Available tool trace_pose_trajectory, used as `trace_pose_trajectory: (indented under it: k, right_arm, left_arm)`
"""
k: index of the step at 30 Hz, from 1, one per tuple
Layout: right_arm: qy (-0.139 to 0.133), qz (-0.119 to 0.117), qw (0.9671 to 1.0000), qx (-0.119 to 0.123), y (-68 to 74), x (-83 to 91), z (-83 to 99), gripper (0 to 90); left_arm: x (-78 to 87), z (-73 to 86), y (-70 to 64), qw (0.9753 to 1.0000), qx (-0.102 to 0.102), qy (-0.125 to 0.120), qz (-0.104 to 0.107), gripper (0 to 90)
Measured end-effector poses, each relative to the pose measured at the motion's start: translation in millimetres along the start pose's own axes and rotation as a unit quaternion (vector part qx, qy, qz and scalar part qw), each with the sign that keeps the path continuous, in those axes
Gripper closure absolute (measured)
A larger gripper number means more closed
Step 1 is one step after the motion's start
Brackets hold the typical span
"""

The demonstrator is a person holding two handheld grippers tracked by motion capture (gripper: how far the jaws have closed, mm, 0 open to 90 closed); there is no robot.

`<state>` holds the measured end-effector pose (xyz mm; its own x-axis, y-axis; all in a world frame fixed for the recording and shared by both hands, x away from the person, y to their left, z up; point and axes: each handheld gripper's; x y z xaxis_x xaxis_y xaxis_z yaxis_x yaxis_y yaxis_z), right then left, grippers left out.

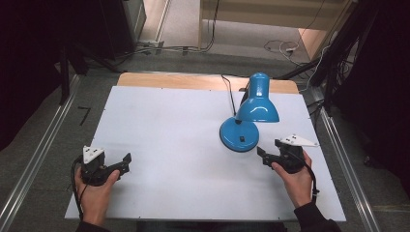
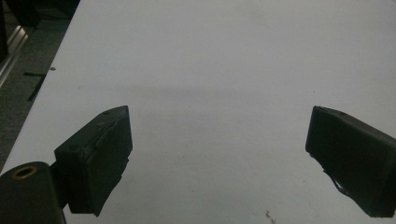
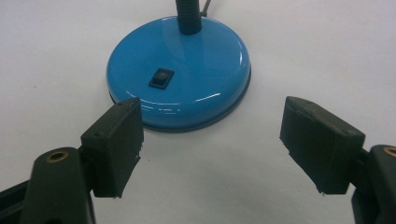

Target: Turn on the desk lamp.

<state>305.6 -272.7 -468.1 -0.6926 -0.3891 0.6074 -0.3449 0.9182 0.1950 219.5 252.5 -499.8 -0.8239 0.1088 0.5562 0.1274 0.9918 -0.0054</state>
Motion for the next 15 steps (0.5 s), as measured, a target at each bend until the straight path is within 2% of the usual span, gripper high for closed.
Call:
trace_pose_trajectory:
  k: [15]
  right_arm:
    - [0.000,-0.004,1.0000,0.004,6.3,-8.0,-4.2,20.8]
  left_arm:
    - [0.1,0.0,0.4,1.0000,0.001,0.000,0.000,7.5]
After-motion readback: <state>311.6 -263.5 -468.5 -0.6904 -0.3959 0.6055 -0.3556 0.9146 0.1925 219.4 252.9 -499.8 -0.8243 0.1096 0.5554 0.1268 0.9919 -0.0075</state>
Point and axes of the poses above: each handheld gripper's, and its own axes: x roughly backward along the jaws, z roughly out of its underside, y roughly to its left, and after that the axes turned 11 degrees about -x, right-handed
